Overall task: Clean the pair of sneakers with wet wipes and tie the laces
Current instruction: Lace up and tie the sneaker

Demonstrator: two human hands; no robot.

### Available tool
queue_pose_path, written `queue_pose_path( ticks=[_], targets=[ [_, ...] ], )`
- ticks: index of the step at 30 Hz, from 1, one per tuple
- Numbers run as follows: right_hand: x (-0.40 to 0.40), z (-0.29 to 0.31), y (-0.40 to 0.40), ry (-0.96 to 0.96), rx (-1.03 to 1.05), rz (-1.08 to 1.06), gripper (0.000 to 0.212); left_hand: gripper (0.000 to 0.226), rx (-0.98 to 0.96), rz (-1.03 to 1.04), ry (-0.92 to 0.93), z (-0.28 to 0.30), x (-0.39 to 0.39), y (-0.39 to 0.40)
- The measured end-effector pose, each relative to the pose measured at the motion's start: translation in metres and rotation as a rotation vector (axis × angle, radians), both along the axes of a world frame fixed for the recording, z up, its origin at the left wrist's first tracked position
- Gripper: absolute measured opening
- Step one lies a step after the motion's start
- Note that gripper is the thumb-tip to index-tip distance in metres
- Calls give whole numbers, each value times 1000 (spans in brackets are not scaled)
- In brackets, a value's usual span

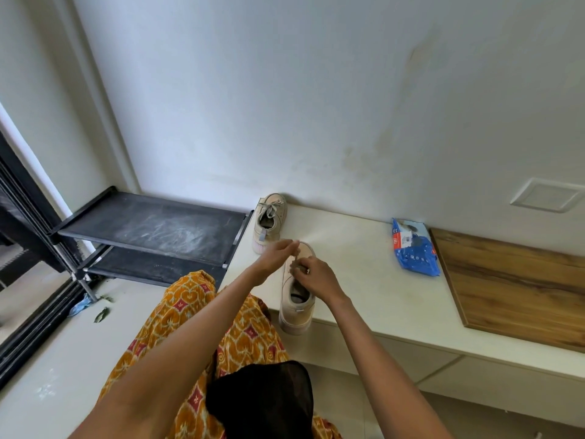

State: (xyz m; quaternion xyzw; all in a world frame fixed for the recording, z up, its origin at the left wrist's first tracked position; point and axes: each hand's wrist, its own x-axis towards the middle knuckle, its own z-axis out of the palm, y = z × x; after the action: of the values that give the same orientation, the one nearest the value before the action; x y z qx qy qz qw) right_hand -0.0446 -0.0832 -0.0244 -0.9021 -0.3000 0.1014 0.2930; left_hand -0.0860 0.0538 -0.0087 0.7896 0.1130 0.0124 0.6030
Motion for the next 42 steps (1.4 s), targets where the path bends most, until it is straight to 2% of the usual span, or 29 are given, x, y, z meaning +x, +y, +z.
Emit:
queue_pose_path(
  ticks=[4, 7, 9, 12, 14, 16, 18, 21, 25, 30, 33, 35, 37, 40, 42],
  targets=[
    [-2, 2, -1, 32, 21, -98, 30, 31, 443, -141, 45, 3, 13, -14],
    [-2, 1, -3, 71, 93, -120, 27, 45, 523, -99, 147, 8, 15, 1],
    [1, -1, -6, 121, 125, -127, 24, 36, 656, -98, 217, 13, 14, 20],
    [6, -7, -11, 242, 186, -145, 20, 23, 835, -229, 356, 14, 8, 43],
    [5, -7, -15, 334, 270, -132, 19, 35, 790, -318, 382, 10, 7, 45],
    [2, -2, -20, 396, 332, -92, 22, 44, 669, -391, 301, 6, 6, 35],
    [1, 3, -24, 412, 350, -46, 21, 35, 527, -416, 186, 1, 7, 21],
    [2, 6, -28, 406, 342, -20, 18, 15, 460, -312, 79, -8, 10, 8],
    [4, 6, -33, 390, 405, -65, 8, 13, 419, -212, 67, -11, 10, 7],
    [7, 7, -28, 216, 285, -116, 12, 9, 145, -248, 254, -3, 8, 4],
    [4, 9, -18, 55, 251, -162, 10, 18, 41, -224, 258, -5, 7, 2],
    [0, 5, -13, -29, 262, -201, 8, 32, 74, -180, 231, -9, 7, 1],
    [-2, -2, -12, -91, 262, -217, 17, 49, 276, -137, 204, -13, 8, 2],
    [-3, -10, -13, -135, 274, -232, 19, 50, 563, -171, 200, -18, 5, 1],
    [-2, -12, -13, -145, 279, -229, 16, 51, 639, -183, 210, -18, 1, -1]
  ],
)
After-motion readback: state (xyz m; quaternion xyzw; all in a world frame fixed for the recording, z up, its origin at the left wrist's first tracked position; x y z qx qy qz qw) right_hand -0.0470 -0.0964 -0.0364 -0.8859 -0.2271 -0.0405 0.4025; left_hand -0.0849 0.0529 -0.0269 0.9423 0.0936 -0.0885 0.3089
